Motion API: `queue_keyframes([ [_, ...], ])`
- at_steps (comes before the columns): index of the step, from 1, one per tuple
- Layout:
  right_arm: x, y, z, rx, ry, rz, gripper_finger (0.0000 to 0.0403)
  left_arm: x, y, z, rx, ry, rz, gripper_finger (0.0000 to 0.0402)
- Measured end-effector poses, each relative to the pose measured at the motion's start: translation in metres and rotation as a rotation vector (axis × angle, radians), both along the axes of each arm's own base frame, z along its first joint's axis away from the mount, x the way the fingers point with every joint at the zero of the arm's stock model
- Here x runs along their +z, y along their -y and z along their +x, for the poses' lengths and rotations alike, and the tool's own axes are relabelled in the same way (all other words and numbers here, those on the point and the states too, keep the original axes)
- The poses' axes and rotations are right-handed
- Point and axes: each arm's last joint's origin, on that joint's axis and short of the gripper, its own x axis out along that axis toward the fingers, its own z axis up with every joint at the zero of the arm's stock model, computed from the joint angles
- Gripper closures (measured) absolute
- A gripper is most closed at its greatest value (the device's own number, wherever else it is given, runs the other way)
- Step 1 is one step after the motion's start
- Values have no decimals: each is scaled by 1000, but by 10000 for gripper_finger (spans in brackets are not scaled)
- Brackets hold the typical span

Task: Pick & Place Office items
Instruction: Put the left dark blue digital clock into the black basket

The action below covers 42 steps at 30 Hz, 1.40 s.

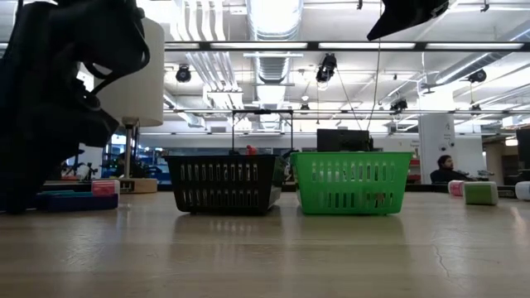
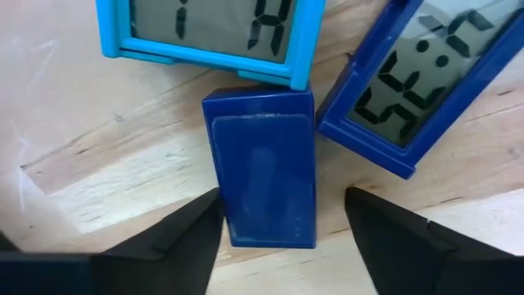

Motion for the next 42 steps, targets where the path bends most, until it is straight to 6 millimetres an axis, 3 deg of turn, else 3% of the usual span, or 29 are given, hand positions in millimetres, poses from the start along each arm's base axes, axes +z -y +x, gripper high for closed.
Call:
queue_keyframes([
  [6, 0, 0, 0, 0, -1, 0, 175, 0, 0, 1, -7, 15, -2, 255],
  [7, 0, 0, 0, 0, -1, 0, 175, 0, 0, 1, -14, 14, -3, 258],
  [18, 0, 0, 0, 0, -1, 0, 175, 9, 0, -2, -63, 14, -45, 257],
  [30, 0, 0, 0, -3, -3, -5, 175, 66, 10, 33, -129, 287, -52, 257],
  [37, 0, 0, 0, -2, -15, -14, 175, 94, 13, 51, -199, 435, 46, 257],
  [42, 0, 0, 0, -2, -15, -15, 175, 102, 13, 59, -255, 534, 147, 257],
])
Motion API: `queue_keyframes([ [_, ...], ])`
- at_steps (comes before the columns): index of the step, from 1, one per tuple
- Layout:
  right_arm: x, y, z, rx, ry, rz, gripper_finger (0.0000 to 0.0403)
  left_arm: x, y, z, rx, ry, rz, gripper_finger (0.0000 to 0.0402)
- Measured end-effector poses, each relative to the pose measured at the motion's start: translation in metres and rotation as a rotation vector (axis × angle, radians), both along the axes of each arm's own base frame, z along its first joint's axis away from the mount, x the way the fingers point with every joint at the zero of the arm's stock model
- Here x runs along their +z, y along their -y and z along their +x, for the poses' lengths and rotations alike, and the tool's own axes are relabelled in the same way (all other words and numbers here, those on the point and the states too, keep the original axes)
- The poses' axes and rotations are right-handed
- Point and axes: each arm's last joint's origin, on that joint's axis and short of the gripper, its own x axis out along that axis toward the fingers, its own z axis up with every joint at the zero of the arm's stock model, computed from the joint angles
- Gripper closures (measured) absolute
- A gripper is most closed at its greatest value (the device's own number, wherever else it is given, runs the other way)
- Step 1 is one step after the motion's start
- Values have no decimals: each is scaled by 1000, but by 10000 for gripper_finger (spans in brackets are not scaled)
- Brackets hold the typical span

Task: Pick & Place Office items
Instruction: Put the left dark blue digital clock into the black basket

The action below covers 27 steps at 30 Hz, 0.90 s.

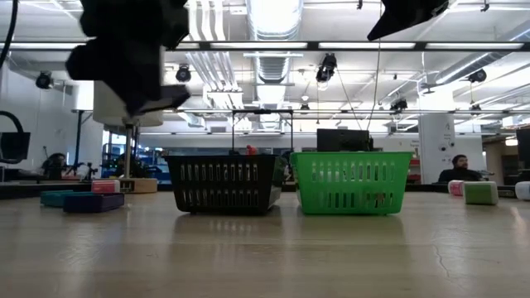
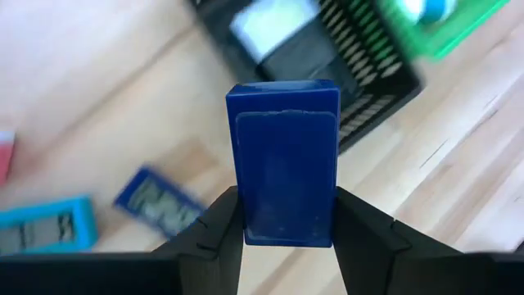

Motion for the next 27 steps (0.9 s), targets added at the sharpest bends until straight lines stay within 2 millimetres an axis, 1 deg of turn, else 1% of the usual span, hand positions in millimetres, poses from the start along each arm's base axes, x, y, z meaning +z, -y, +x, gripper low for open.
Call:
queue_keyframes([
  [3, 0, 0, 0, 0, 0, 0, 175, 0, 1, 5, -21, 72, 33, 257],
  [10, 0, 0, 0, -1, 4, 3, 175, -4, 3, 16, -51, 197, 4, 257],
  [14, 0, 0, 0, -1, 5, 3, 175, -4, 3, 18, -51, 210, -3, 257],
  [27, 0, 0, 0, -2, 7, 5, 175, -10, 0, 30, -40, 254, -10, 257],
])
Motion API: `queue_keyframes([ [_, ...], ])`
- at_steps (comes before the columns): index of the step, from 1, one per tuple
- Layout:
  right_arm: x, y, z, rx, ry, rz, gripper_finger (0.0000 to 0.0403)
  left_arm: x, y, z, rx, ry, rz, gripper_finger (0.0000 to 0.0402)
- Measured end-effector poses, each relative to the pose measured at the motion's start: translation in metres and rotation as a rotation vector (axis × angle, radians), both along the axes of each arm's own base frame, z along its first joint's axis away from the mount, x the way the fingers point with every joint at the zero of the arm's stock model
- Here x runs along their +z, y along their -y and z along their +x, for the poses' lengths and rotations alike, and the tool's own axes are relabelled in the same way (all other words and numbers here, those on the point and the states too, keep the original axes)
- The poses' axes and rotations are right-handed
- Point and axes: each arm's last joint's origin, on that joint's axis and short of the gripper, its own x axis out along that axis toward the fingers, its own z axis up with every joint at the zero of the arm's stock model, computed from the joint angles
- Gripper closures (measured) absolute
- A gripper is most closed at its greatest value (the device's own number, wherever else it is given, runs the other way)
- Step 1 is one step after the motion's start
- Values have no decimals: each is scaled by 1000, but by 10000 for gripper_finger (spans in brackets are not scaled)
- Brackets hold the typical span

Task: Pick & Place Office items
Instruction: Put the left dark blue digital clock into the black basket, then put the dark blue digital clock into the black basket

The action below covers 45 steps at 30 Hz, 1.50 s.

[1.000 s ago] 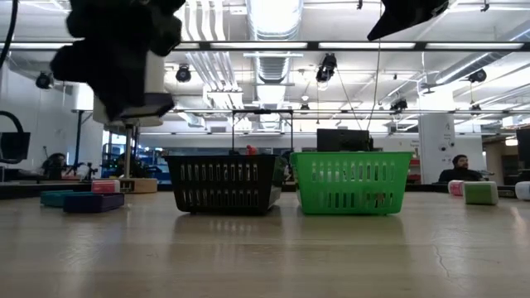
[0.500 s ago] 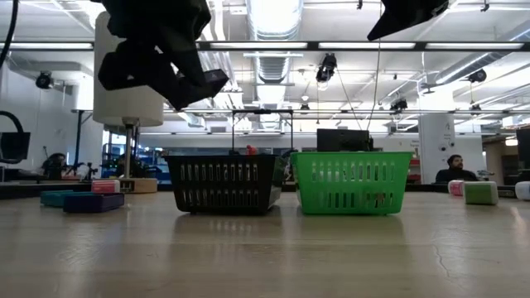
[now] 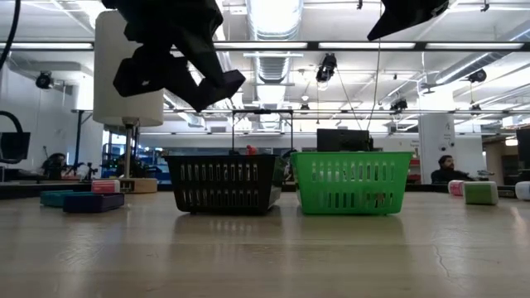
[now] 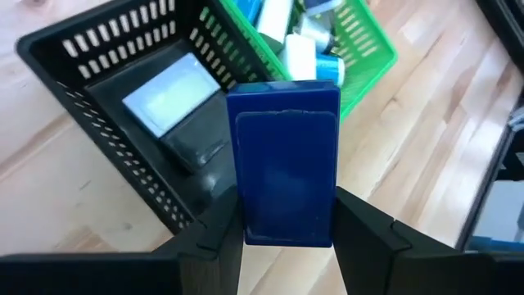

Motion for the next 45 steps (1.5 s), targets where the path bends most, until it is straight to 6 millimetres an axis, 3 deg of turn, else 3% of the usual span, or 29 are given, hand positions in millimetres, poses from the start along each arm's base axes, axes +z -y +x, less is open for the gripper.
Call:
queue_keyframes([
  [4, 0, 0, 0, -1, 2, 1, 175, 0, -2, 1, 8, -3, 2, 248],
  [9, 0, 0, 0, 0, 2, 1, 175, 0, -2, 1, 10, -2, -1, 151],
  [13, 0, 0, 0, 0, 2, 1, 175, 0, -2, 1, 10, 0, -2, 121],
  [19, 0, 0, 0, 0, 2, 2, 175, -1, -2, 0, -14, -18, 4, 133],
  [24, 0, 0, 0, 1, 2, 2, 175, -9, -6, -13, -21, -177, 1, 152],
  [29, 0, 0, 0, 1, 2, 2, 175, -14, -10, -27, 106, -336, -23, 159],
  [38, 0, 0, 0, -1, 26, 23, 175, -19, -10, -33, 181, -406, -122, 167],
  [45, 0, 0, 0, 0, 28, 26, 175, -34, -11, -44, 220, -500, -168, 170],
])
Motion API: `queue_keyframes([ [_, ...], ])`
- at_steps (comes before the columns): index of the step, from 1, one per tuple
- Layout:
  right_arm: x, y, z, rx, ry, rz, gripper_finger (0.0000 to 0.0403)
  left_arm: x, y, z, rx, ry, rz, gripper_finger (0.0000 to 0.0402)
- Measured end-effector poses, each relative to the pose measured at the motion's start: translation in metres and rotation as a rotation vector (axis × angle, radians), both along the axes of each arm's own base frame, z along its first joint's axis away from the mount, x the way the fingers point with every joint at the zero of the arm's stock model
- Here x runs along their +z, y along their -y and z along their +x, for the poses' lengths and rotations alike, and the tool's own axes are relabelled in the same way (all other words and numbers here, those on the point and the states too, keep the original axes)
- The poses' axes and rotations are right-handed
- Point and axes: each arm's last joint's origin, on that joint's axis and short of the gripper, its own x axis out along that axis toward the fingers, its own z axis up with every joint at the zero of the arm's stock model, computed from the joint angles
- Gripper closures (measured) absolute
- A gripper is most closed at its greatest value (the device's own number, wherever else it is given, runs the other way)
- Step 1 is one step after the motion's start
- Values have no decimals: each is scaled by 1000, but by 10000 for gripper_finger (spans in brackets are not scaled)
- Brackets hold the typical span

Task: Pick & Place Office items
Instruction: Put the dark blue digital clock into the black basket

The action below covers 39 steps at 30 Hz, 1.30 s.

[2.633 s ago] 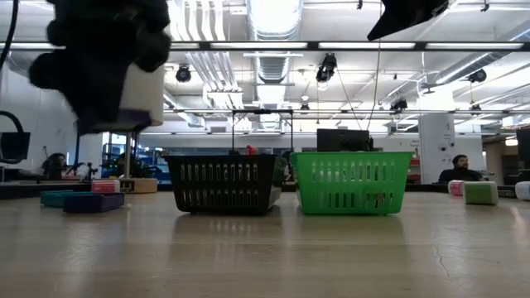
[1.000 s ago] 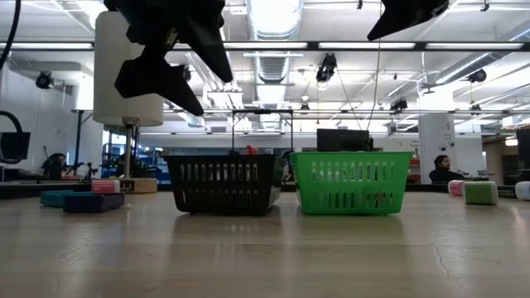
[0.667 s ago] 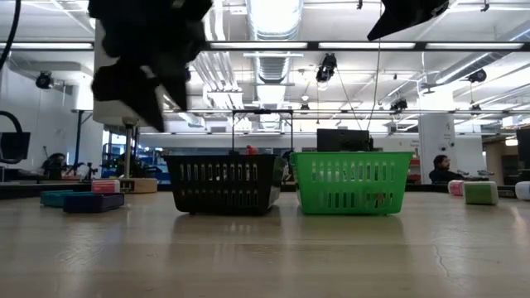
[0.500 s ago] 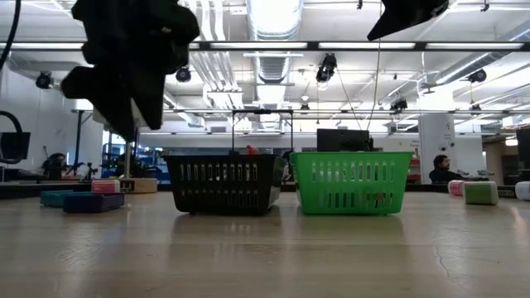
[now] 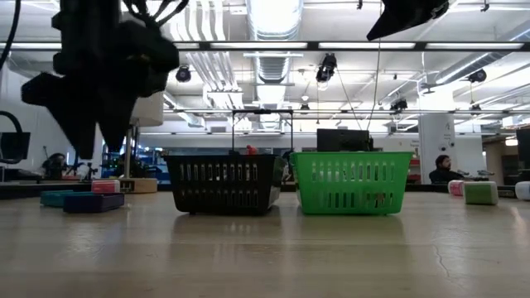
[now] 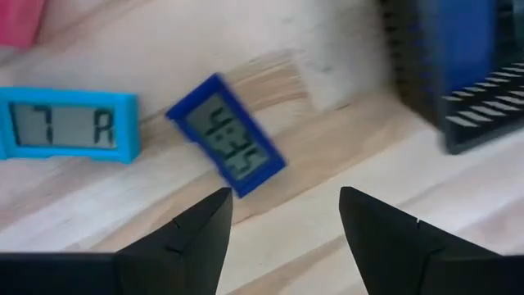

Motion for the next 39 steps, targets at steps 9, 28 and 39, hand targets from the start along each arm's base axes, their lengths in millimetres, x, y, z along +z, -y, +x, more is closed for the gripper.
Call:
queue_keyframes([
  [9, -1, 0, 0, 0, -3, -1, 175, -20, -2, -12, 30, -73, -64, 170],
  [28, -1, 0, 0, 0, -4, -1, 175, -23, 1, -4, 74, 30, -117, 170],
  [39, -1, 0, 0, 0, -4, -1, 175, -43, -5, -19, 208, -34, -79, 170],
])
